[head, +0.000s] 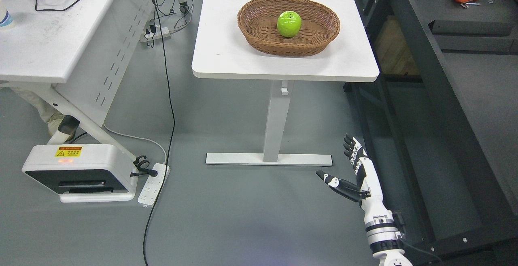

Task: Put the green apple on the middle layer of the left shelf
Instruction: 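Raise the right hand and reach toward the wicker basket on the table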

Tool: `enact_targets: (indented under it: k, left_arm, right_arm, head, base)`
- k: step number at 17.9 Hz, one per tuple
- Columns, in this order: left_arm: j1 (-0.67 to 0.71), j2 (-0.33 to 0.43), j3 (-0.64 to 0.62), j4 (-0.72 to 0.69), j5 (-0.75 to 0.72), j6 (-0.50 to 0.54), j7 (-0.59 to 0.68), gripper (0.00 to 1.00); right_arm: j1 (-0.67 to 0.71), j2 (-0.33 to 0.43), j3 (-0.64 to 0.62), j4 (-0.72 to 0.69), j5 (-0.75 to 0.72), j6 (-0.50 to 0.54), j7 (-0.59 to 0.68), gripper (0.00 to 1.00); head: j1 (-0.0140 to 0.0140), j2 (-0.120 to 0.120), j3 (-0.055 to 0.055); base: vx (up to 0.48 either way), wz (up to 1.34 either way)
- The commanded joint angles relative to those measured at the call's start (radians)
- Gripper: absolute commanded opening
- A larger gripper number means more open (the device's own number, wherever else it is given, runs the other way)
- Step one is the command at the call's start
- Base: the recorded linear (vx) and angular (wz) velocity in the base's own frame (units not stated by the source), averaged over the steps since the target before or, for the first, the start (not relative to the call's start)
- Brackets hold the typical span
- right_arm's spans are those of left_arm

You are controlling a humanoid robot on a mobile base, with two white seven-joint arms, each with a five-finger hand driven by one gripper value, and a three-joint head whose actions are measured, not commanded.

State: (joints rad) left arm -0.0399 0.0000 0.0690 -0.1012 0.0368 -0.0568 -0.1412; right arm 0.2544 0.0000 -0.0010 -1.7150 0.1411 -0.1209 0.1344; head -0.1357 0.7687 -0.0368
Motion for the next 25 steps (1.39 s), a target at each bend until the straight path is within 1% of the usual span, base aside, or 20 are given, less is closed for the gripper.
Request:
enact_targets:
  k: [1, 8, 10, 12, 14, 15, 17, 19, 21, 22, 23, 25]
  left_arm:
    - [0.0, 0.017, 0.0, 0.0, 0.0, -0.002, 0.0, 1.0]
    - [0.0, 0.017, 0.0, 0.0, 0.0, -0.002, 0.0, 1.0]
    - [0.0, 0.017, 0.0, 0.0, 0.0, -0.002, 0.0, 1.0]
    - [0.0, 0.017, 0.0, 0.0, 0.0, -0.001, 0.0, 1.0]
    - [0.0, 0.017, 0.0, 0.0, 0.0, -0.002, 0.0, 1.0]
    - [0.0, 0.017, 0.0, 0.0, 0.0, -0.002, 0.0, 1.0]
    - [0.0, 0.017, 0.0, 0.0, 0.0, 0.0, 0.0, 1.0]
    - [0.0, 0.017, 0.0, 0.0, 0.0, -0.001, 0.0, 1.0]
    - [0.0, 0.017, 0.0, 0.0, 0.0, 0.0, 0.0, 1.0]
    - [0.0, 0.017, 0.0, 0.0, 0.0, 0.0, 0.0, 1.0]
    - [0.0, 0.017, 0.0, 0.0, 0.0, 0.0, 0.0, 1.0]
    - [0.0, 0.017, 0.0, 0.0, 0.0, -0.002, 0.0, 1.0]
  right_arm:
    - [0.0, -0.017, -0.016, 0.0, 0.0, 0.003, 0.001, 1.0]
    - [0.0, -0.017, -0.019, 0.0, -0.017, 0.001, 0.001, 1.0]
    - [-0.018, -0.017, -0.019, -0.005, 0.018, -0.017, 0.001, 0.99]
    - [-0.044, -0.089, -0.022, -0.009, 0.172, -0.075, 0.001, 0.99]
    - [-0.056, -0.152, -0.027, -0.009, 0.384, -0.164, -0.002, 0.99]
    - [-0.076, -0.181, -0.052, -0.009, 0.443, -0.184, -0.004, 0.99]
    - [-0.122, -0.201, -0.1, -0.009, 0.446, -0.187, -0.013, 0.98]
    - [-0.175, -0.198, -0.154, -0.008, 0.445, -0.149, -0.065, 0.99]
    - [-0.173, -0.19, -0.16, -0.009, 0.428, -0.144, -0.093, 1.0]
    - [-0.172, -0.186, -0.16, -0.008, 0.398, -0.152, -0.093, 1.0]
    - [-0.17, -0.179, -0.165, -0.009, 0.341, -0.187, -0.093, 1.0]
    - [-0.169, -0.164, -0.201, -0.009, 0.223, -0.293, -0.091, 1.0]
  head:
    - [0.0, 0.0, 0.0]
    - [0.0, 0.0, 0.0]
    - [0.0, 0.0, 0.0]
    - [0.0, 0.0, 0.0]
    - [0.0, 0.0, 0.0]
    - [0.0, 0.0, 0.0]
    - [0.0, 0.0, 0.0]
    - [0.0, 0.0, 0.0]
    - [0.0, 0.0, 0.0]
    - [0.0, 0.0, 0.0]
    - [0.0, 0.0, 0.0]
    - [0.0, 0.0, 0.0]
  base:
    - [0.0, 0.0]
    - [0.0, 0.0]
    - [0.0, 0.0]
    - [0.0, 0.0]
    - [0.0, 0.0]
    - [0.0, 0.0]
    - [0.02, 0.0]
    - [0.035, 0.01]
    - [0.07, 0.02]
    - [0.107, 0.04]
    - [0.107, 0.04]
    - [0.159, 0.05]
